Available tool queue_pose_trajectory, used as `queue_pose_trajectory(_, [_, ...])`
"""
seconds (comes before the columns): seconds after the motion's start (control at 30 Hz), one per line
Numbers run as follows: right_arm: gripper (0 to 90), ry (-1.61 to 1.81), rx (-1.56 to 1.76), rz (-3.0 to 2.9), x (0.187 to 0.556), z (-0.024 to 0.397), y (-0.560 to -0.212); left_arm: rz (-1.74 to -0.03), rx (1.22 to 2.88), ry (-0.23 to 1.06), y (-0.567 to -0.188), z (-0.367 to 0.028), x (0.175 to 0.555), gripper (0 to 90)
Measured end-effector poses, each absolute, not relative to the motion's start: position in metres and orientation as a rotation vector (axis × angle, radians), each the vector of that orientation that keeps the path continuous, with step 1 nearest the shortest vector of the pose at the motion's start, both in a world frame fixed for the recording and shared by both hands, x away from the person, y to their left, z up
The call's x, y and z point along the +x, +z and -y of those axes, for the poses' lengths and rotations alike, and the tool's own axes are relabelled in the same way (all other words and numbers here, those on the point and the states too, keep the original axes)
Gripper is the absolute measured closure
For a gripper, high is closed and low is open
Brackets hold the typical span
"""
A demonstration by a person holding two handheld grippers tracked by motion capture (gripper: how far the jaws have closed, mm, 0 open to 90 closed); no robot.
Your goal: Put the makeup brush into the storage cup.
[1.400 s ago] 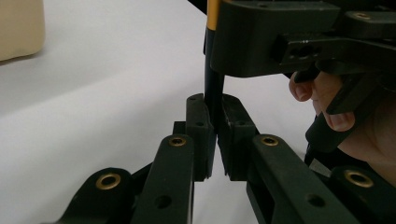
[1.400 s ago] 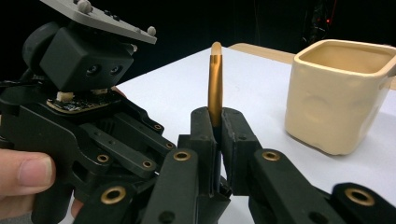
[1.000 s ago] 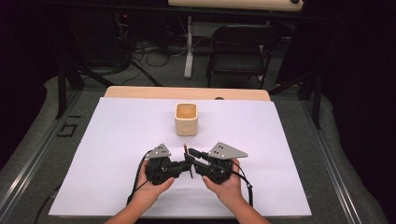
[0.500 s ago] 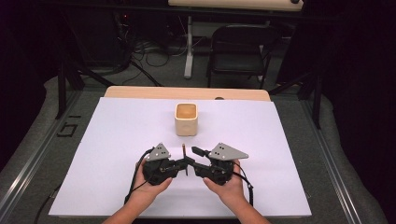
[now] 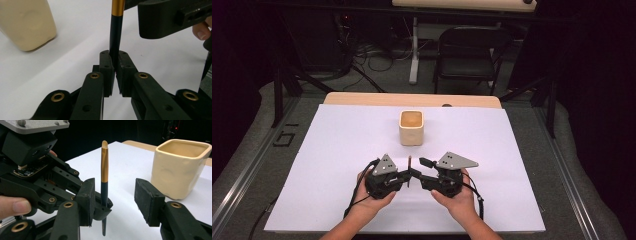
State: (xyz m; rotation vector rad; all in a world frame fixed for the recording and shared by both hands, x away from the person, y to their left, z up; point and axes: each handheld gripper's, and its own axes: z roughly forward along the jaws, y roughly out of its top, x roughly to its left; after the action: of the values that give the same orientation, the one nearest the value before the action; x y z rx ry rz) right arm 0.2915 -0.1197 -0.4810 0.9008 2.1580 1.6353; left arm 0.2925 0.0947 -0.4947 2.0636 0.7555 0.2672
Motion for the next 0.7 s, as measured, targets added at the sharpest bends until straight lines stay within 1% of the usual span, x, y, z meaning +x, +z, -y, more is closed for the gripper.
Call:
queue_pose_trajectory(0.17, [51.6, 1.619, 0.884, -2.158, 0.2899, 0.1186, -0.4794, -0.747, 2.071, 0.277, -0.4939, -0.0924, 0.2908, 83.7])
queue_pose_trajectory(0.7, [59.5, 1.710, 0.914, -2.152, 0.2887, 0.1198, -0.4790, -0.723, 2.106, 0.308, -0.4920, -0.0880, 0.2867, 83.8])
